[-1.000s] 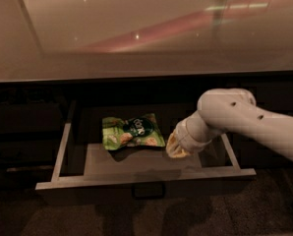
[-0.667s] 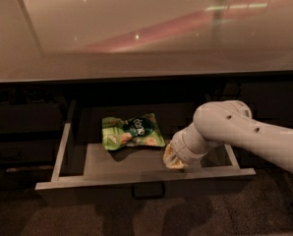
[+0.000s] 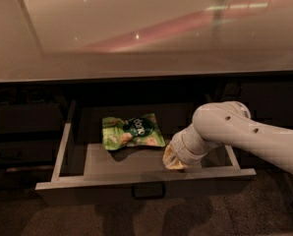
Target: Open top drawer
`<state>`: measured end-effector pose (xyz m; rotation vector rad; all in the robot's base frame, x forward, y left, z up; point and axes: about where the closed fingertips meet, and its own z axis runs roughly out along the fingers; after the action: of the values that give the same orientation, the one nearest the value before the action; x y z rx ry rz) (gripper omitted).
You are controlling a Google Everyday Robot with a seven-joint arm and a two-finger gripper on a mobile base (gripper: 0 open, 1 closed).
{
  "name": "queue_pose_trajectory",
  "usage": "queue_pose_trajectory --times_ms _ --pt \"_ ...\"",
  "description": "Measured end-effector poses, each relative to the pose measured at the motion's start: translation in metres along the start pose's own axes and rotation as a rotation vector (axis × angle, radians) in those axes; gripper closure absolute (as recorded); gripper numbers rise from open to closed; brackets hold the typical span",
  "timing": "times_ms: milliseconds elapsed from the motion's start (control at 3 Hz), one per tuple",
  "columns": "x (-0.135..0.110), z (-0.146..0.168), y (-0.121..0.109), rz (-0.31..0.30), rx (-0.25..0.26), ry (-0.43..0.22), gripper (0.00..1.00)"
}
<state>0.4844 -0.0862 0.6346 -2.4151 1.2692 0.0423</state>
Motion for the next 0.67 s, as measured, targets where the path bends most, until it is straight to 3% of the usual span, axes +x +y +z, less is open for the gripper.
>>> queue_pose_trajectory --times_ms 333,667 --pt "0.0000 0.0000 0.0000 0.000 0.000 0.000 0.58" --pt "0.0000 0.0000 0.0000 0.000 0.000 0.000 0.19"
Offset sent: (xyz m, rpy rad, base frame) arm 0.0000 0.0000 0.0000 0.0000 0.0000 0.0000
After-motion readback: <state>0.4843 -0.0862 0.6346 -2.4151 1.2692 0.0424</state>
